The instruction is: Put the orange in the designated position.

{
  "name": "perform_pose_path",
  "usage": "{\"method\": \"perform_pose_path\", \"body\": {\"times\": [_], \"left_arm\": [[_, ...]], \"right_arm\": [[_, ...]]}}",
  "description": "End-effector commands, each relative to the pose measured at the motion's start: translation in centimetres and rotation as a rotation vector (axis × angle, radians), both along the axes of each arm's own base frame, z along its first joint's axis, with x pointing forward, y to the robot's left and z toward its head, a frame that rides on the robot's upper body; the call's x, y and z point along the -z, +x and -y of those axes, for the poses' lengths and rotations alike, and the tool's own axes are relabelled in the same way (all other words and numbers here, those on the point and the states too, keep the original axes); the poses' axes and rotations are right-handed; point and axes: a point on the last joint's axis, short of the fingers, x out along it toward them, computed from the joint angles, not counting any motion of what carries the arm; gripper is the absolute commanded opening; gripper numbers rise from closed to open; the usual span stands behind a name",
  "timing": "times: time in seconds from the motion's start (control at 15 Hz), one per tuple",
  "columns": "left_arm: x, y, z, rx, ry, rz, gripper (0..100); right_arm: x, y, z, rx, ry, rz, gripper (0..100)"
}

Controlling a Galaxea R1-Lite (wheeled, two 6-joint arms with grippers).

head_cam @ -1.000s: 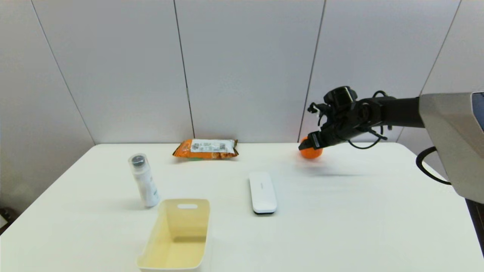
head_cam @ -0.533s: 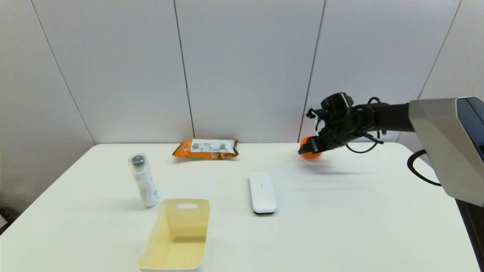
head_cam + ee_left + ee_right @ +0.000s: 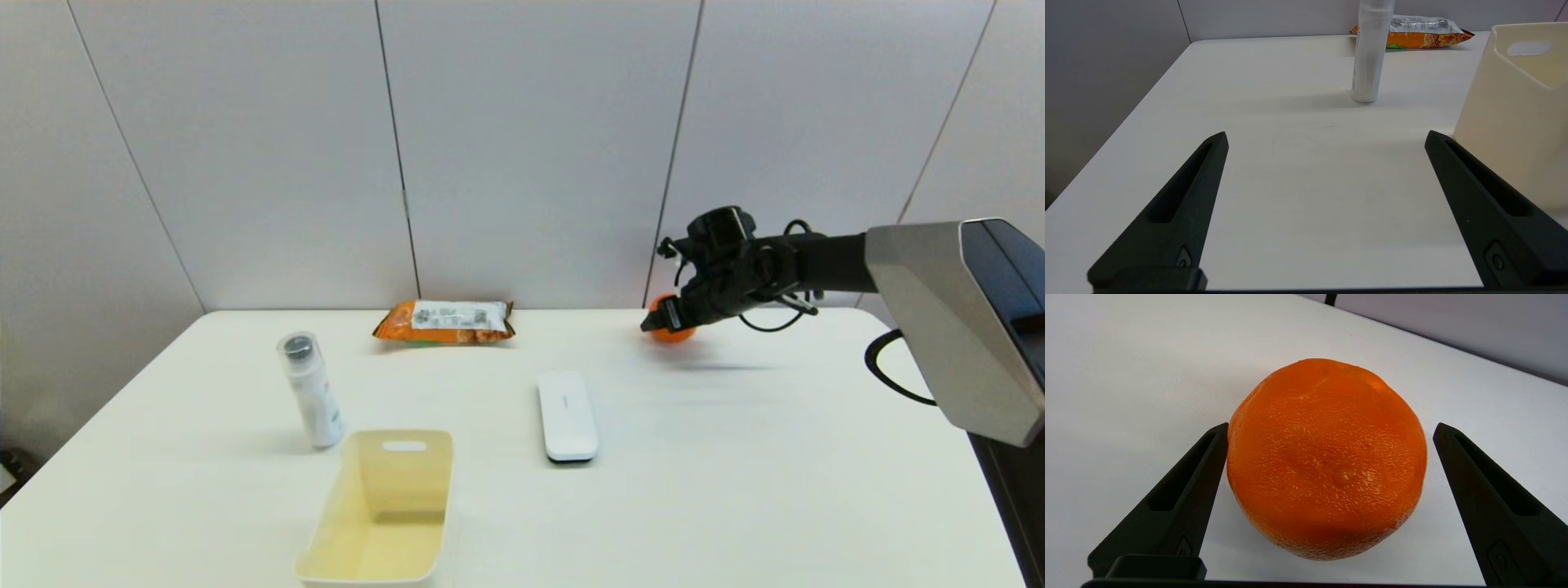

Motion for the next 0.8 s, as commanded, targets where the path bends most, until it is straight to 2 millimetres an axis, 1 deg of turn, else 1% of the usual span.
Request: {"method": "perform_pose_path", "body": {"times": [0.07,0.13,0.2,0.6,0.67,0.73,0.8], "left_arm": [[0.0,0.0,0.0,0.0,0.0,0.0,100],[0.0,0.0,0.0,0.0,0.0,0.0,100],[0.0,0.0,0.0,0.0,0.0,0.0,100],[0.0,0.0,0.0,0.0,0.0,0.0,100],[0.0,0.0,0.0,0.0,0.0,0.0,100],[0.0,0.0,0.0,0.0,0.0,0.0,100],[0.0,0.0,0.0,0.0,0.0,0.0,100]], "right_arm": [[0.2,0.0,0.1,-0.001,-0.001,-0.005,100],[0.2,0.0,0.0,-0.002,-0.001,-0.005,100],[0.2,0.0,0.0,-0.002,-0.001,-0.005,0],[-0.3,-0.3,-0.4,-0.009,-0.001,-0.004,0],[-1.3,-0.7,-0.5,-0.015,0.002,0.008,0],[-2.4,-1.3,-1.3,-0.032,0.008,0.02,0],[-4.0,-2.3,-2.5,-0.055,0.021,0.037,0]]}}
